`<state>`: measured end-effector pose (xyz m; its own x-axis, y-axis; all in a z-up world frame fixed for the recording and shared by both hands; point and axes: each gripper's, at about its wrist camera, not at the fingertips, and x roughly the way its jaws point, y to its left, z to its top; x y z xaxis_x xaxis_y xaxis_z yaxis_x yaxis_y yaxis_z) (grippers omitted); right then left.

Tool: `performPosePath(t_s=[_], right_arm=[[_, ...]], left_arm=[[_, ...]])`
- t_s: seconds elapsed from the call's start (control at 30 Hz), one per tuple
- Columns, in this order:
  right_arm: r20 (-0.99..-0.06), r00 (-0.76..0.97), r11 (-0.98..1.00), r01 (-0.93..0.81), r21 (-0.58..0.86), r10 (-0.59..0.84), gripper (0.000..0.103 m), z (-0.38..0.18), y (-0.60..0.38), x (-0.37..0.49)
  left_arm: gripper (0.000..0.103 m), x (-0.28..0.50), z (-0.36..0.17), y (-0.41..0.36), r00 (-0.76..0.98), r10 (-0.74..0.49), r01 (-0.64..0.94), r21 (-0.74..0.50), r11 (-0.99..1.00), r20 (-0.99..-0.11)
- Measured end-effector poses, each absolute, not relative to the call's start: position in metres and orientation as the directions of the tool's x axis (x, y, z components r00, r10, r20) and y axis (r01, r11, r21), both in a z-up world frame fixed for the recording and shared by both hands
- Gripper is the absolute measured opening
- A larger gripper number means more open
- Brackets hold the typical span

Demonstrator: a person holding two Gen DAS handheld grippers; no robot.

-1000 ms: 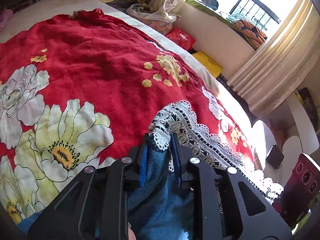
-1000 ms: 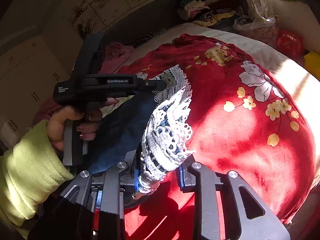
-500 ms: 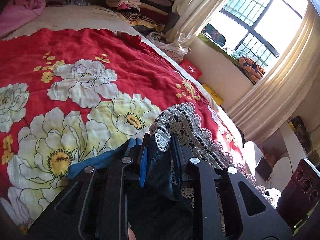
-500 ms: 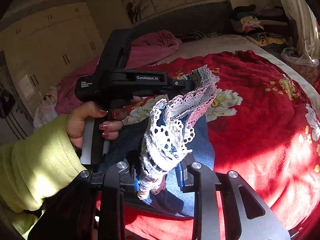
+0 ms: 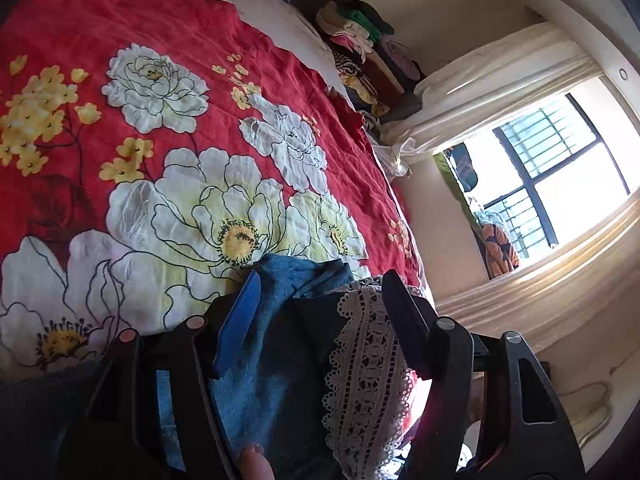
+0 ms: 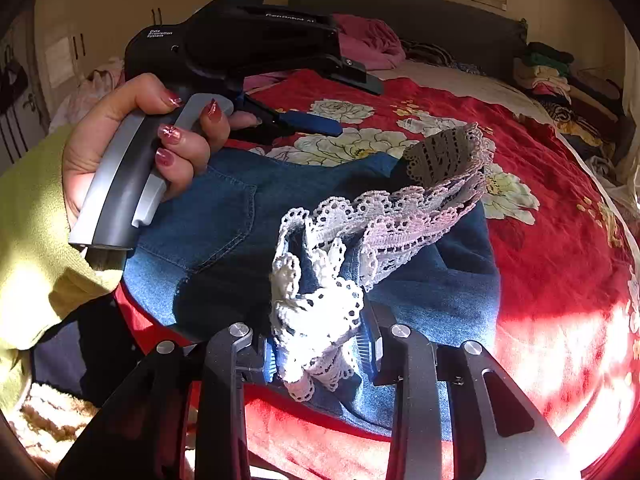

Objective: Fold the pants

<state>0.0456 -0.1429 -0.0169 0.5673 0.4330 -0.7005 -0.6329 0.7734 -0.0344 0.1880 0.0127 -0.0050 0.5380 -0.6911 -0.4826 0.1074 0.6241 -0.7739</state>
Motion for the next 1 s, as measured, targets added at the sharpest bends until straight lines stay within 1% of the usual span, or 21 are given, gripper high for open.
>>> performPosePath(t_s=[0.03,0.07,0.1,0.13,0.17,0.23,0.27,0.43,0.53,0.67,0.7,0.73,0.8,0.83,0.87,0.93,1.0], right_arm=[[-0.709,0.559,0.754,-0.655,-0.060,0.430,0.041,-0.021,-0.134,0.042],[-0.716,0.547,0.738,-0.671,-0.067,0.433,0.045,-0.024,-0.129,0.038],[-0.722,0.530,0.728,-0.684,-0.052,0.446,0.053,-0.028,-0.125,0.036],[-0.722,0.509,0.719,-0.694,-0.023,0.468,0.057,-0.029,-0.125,0.035],[-0.718,0.491,0.713,-0.701,0.009,0.492,0.057,-0.030,-0.126,0.034],[-0.708,0.477,0.709,-0.704,0.047,0.520,0.062,-0.028,-0.131,0.033],[-0.701,0.477,0.710,-0.702,0.059,0.530,0.062,-0.025,-0.135,0.033],[-0.632,0.525,0.751,-0.645,0.141,0.570,0.071,-0.005,-0.175,0.038],[-0.617,0.584,0.813,-0.558,0.167,0.528,0.076,0.003,-0.207,0.044],[-0.650,0.618,0.890,-0.391,0.234,0.442,0.076,-0.007,-0.248,0.066],[-0.653,0.614,0.894,-0.354,0.275,0.444,0.076,-0.010,-0.258,0.072],[-0.657,0.606,0.894,-0.319,0.314,0.447,0.076,-0.015,-0.267,0.078],[-0.670,0.584,0.888,-0.281,0.365,0.459,0.076,-0.024,-0.274,0.091],[-0.677,0.568,0.883,-0.277,0.379,0.469,0.075,-0.028,-0.275,0.097],[-0.685,0.552,0.879,-0.282,0.384,0.476,0.074,-0.031,-0.273,0.104],[-0.711,0.527,0.884,-0.294,0.363,0.466,0.069,-0.034,-0.265,0.112],[-0.709,0.520,0.878,-0.334,0.344,0.476,0.069,-0.033,-0.253,0.114]], left_arm=[[0.057,0.185,-0.010,0.018,0.535,-0.699,0.088,-0.790,0.606,-0.476],[0.058,0.182,-0.014,0.022,0.534,-0.703,0.070,-0.805,0.590,-0.469],[0.059,0.178,-0.018,0.025,0.535,-0.709,0.058,-0.817,0.574,-0.459],[0.060,0.175,-0.021,0.027,0.535,-0.712,0.050,-0.825,0.563,-0.454],[0.061,0.172,-0.023,0.028,0.537,-0.709,0.044,-0.825,0.564,-0.457],[0.061,0.169,-0.027,0.028,0.529,-0.711,0.038,-0.824,0.565,-0.463],[0.061,0.167,-0.028,0.029,0.524,-0.715,0.039,-0.825,0.563,-0.463],[0.063,0.166,-0.025,0.025,0.516,-0.713,0.047,-0.815,0.577,-0.475],[0.063,0.170,-0.022,0.018,0.510,-0.707,0.060,-0.800,0.597,-0.490],[0.063,0.180,-0.024,0.002,0.483,-0.692,0.064,-0.767,0.639,-0.537],[0.060,0.182,-0.024,-0.003,0.474,-0.687,0.070,-0.754,0.653,-0.551],[0.055,0.185,-0.024,-0.008,0.466,-0.678,0.074,-0.739,0.670,-0.568],[0.019,0.189,-0.026,-0.017,0.449,-0.660,0.075,-0.711,0.700,-0.602],[0.014,0.190,-0.026,-0.019,0.445,-0.658,0.078,-0.706,0.704,-0.607],[0.014,0.191,-0.025,-0.020,0.447,-0.659,0.086,-0.704,0.705,-0.605],[0.013,0.189,-0.014,-0.021,0.467,-0.662,0.131,-0.695,0.707,-0.586],[0.013,0.185,0.000,-0.017,0.516,-0.651,0.189,-0.667,0.721,-0.557]])
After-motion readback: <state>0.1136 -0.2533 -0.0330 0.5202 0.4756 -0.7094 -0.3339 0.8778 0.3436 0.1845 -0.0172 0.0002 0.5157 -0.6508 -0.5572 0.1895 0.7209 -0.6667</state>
